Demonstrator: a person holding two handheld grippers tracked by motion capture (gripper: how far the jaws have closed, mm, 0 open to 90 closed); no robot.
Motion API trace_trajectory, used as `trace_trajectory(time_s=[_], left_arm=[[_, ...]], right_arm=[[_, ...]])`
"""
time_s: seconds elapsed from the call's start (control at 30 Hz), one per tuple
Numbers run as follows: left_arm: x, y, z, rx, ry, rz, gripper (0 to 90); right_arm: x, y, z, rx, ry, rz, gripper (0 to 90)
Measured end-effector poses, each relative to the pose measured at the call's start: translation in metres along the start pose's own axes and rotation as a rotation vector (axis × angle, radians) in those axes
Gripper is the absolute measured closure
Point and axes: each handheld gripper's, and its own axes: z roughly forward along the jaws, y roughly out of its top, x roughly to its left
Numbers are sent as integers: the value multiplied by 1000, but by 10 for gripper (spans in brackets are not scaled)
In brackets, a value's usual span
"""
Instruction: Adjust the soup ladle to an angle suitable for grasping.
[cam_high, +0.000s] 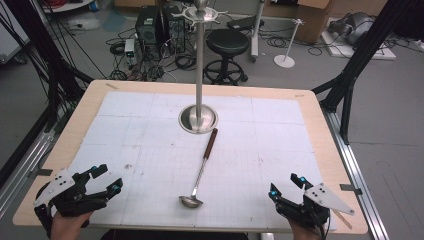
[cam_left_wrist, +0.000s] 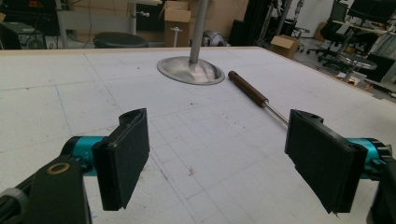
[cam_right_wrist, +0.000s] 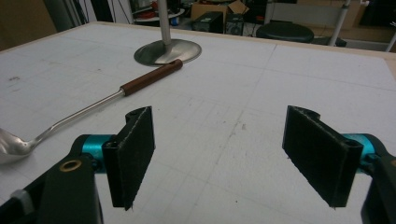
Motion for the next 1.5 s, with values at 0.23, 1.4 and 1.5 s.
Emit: trace_trajectory(time_s=[0.23, 1.4, 1.5], left_arm=[[2, -1, 3, 6, 8, -13, 226], [10, -2, 3, 29, 21, -24, 230], [10, -1, 2, 23, 23, -19, 234]], right_arm=[[-1, -2, 1, 5, 11, 8, 259], [106, 2, 109, 278, 463, -228, 890], [114, 0, 122, 306, 483, -242, 890]])
